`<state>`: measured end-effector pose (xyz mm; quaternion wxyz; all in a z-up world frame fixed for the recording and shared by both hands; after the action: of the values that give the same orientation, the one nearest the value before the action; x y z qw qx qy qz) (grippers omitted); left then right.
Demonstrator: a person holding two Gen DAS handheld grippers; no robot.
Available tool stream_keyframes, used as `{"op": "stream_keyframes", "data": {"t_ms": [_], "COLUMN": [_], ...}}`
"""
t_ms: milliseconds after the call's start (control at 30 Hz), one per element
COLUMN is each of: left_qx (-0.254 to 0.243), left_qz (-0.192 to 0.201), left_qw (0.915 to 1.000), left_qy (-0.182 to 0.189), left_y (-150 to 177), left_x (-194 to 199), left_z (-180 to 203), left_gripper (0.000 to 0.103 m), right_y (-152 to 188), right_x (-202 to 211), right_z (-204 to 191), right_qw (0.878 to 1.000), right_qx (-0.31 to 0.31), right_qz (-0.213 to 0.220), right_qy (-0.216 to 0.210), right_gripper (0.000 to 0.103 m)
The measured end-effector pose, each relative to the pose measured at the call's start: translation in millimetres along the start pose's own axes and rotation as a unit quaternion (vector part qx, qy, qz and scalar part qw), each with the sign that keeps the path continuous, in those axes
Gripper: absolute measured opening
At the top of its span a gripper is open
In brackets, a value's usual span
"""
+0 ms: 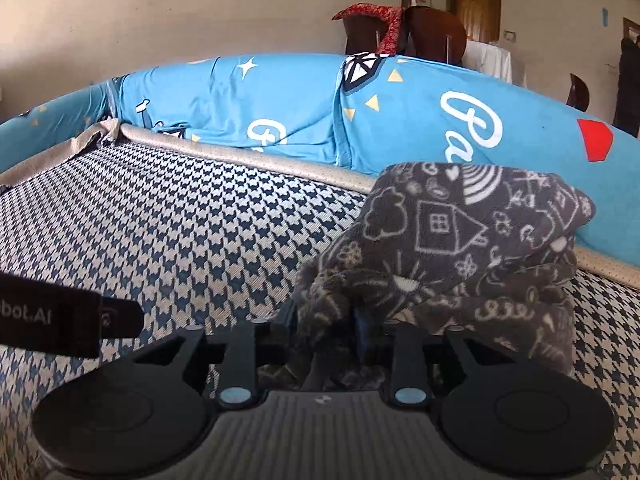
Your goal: Fold clothes
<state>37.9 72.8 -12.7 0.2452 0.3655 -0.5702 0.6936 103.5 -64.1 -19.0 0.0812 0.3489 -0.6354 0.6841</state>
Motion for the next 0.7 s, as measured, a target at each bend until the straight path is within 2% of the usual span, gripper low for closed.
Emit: {"op": "stream_keyframes", "data": {"t_ms": [67,267,467,600,700], "left_qx": [0.003,0.007,0.007,-0.001,-0.014], "left_qz": [0.002,0.01,0.025,0.027,0.027], "left_qw": [1.0,0.9999,0.9996,0.9996,0.9995], "left_qy": [0.001,0.0,-0.004,0.001,0.003], "left_y": [-0.9,-5.7,-9.5,-10.9,-10.3], "left_x": [1.0,4.8,10.4,9.7,9.2], "left_z": [-1.4,-1.5,3.7,13.5,23.9], "left_gripper": [0.103,0.103,0.103,0.103,0.103], "right_y": [0.5,-2.4,-6.5,-8.4,-5.9], "right_x": [5.2,24.0,50.7,73.4,92.1], "right_z": [-3.7,4.1,21.5,40.4,52.3], "right_qw": [1.0,1.0,0.999,0.998,0.997], "right_qx": [0.005,-0.021,-0.031,-0.06,-0.075], "right_qz": [0.006,0.005,0.01,0.015,0.023], "right_qy": [-0.008,-0.023,-0.009,-0.003,0.001], "right_gripper": [0.05,0.051,0.052,0.053,0.058]}}
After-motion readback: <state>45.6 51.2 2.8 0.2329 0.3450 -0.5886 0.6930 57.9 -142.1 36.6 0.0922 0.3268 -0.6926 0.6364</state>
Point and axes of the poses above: each gripper's, at about its wrist camera, not at the fingertips, and x roughly against the way its jaws point, z to its right, y to its underside, the point moved 4 cm from there along -x, roughly the way its jaws point, and after that the axes turned 7 degrees about -x, right-handed, at the moved point
